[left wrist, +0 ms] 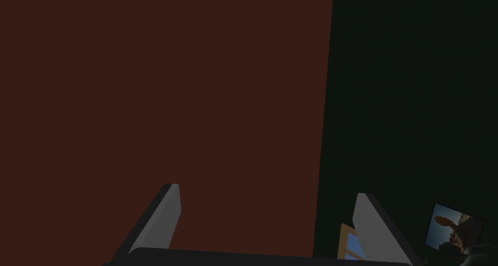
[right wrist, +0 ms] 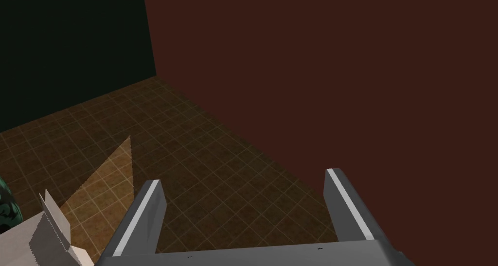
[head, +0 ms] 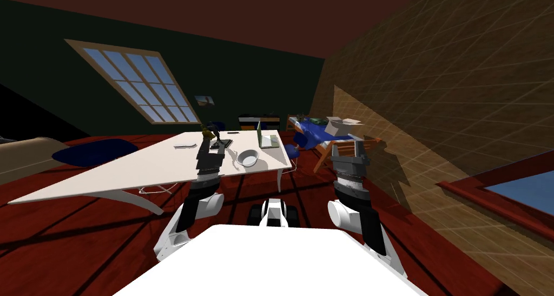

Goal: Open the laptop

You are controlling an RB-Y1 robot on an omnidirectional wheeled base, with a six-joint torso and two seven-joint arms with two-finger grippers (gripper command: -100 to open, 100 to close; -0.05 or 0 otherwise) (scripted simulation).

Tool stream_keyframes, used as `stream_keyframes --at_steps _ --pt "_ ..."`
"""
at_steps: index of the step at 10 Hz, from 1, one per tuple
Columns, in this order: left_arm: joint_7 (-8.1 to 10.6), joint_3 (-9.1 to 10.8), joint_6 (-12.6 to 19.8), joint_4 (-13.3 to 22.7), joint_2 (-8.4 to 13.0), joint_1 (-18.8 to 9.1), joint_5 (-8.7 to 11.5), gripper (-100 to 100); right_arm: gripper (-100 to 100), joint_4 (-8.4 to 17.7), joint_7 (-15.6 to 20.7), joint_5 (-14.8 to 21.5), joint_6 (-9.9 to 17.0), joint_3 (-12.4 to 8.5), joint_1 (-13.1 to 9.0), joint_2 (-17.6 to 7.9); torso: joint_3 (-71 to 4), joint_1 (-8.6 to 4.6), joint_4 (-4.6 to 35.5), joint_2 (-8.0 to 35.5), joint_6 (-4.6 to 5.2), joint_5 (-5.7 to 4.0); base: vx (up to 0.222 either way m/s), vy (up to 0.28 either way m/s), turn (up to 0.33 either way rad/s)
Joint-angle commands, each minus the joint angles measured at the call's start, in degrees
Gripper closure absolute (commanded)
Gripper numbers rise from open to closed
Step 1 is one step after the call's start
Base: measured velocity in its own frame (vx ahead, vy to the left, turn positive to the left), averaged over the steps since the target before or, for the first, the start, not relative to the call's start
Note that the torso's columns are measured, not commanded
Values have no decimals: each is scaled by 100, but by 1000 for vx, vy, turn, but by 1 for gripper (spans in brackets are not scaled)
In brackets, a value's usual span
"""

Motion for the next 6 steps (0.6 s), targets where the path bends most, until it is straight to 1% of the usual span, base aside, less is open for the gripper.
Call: stream_keyframes --at_steps 1,3,4,5,6 --pt "203 443 348 106 176 -180 107 -100 0 0 0 0 0 0 0 0 0 -2 1 1 1 -1 -18 -25 -165" --pt "380 833 641 239 250 -363 202 -100 0 0 0 0 0 0 0 0 0 1 0 0 1 0 -15 -24 -196" --pt "380 921 641 239 250 -363 202 -100 0 0 0 0 0 0 0 0 -1 1 0 -1 0 0 -9 -15 -50" --pt "476 1152 798 309 273 -460 254 -100 0 0 0 0 0 0 1 0 -1 4 0 -1 -3 1 -7 -19 -107" --pt "575 1322 960 379 291 -560 309 -100 0 0 0 0 0 0 0 0 -1 1 0 -1 1 0 -13 -26 -234"
